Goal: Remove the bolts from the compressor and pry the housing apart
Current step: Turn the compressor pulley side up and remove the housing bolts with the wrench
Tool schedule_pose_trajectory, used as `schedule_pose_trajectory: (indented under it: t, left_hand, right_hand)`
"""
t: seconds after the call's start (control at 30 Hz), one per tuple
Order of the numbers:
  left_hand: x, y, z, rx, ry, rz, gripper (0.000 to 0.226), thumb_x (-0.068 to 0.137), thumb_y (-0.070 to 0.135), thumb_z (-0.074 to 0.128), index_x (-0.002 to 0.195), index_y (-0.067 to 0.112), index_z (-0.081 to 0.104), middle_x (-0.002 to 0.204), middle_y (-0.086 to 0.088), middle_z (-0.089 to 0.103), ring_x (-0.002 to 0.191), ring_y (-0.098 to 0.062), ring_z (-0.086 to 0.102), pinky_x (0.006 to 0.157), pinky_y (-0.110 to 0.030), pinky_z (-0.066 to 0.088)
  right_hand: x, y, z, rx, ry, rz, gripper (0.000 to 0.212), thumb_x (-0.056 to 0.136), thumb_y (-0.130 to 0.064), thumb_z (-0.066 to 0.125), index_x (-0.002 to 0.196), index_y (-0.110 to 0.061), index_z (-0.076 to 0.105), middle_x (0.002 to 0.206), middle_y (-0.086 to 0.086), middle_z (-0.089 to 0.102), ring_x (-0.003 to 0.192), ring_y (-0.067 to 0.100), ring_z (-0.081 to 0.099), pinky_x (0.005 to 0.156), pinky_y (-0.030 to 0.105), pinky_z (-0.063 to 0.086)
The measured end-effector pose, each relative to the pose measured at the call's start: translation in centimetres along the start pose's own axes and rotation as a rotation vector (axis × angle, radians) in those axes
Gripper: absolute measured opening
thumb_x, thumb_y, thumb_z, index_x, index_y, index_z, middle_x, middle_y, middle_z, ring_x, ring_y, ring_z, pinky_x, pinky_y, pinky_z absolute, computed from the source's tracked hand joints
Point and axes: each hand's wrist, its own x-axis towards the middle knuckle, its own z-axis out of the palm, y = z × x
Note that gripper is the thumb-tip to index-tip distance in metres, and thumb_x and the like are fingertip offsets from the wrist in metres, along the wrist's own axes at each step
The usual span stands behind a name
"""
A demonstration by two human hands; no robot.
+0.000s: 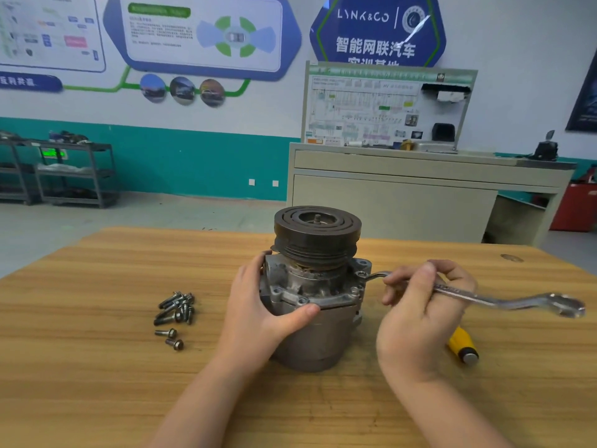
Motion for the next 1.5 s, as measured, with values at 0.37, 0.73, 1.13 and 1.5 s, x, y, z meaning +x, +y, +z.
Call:
schedule_pose_trajectory:
  t: [0.37,0.73,1.13,1.5]
  left_hand:
    - [0.0,-0.5,0.4,0.026,0.033,0.039,0.092,0.046,0.084,0.065,0.125,0.052,0.031,0.121,0.034,0.042,0.118,0.016,0.039,0.086,-0.003,0.035]
    - [0.0,-0.7,0.5,0.069,0.037,0.036,0.095,0.049,0.077,0.066,0.131,0.044,0.03,0.12,0.034,0.039,0.113,0.016,0.039,0.088,-0.007,0.032]
    - [-0.1,-0.7,0.5,0.061,0.044,0.032,0.091,0.052,0.072,0.067,0.131,0.043,0.032,0.12,0.033,0.039,0.115,0.004,0.042,0.09,-0.008,0.031]
    - [0.0,-0.9,0.7,0.06,0.073,0.083,0.079,0.055,0.074,0.066,0.124,0.055,0.033,0.122,0.027,0.046,0.118,0.009,0.044,0.089,-0.006,0.035]
  right_hand:
    - [6.6,3.7,-1.4,0.611,0.048,0.997,0.026,0.101,-0.012,0.041,0.078,-0.006,0.053,0.06,0.005,0.06,0.047,0.011,0.058,0.043,0.017,0.046]
    - [1.4,0.3,-2.5,-0.116,-0.322,-0.109,0.014,0.096,-0.043,0.05,0.09,-0.036,0.06,0.077,-0.009,0.068,0.064,0.012,0.069,0.058,0.034,0.057]
    - [0.0,0.6,-2.2,-0.01,-0.28,-0.127,0.01,0.098,-0.02,0.039,0.096,-0.023,0.049,0.072,0.003,0.064,0.055,0.015,0.057,0.052,0.024,0.047]
    - [9.8,4.3,-1.3,0.525,-0.145,1.049,0.022,0.095,-0.02,0.05,0.074,-0.015,0.05,0.042,-0.007,0.041,0.028,0.006,0.029,0.027,0.016,0.022]
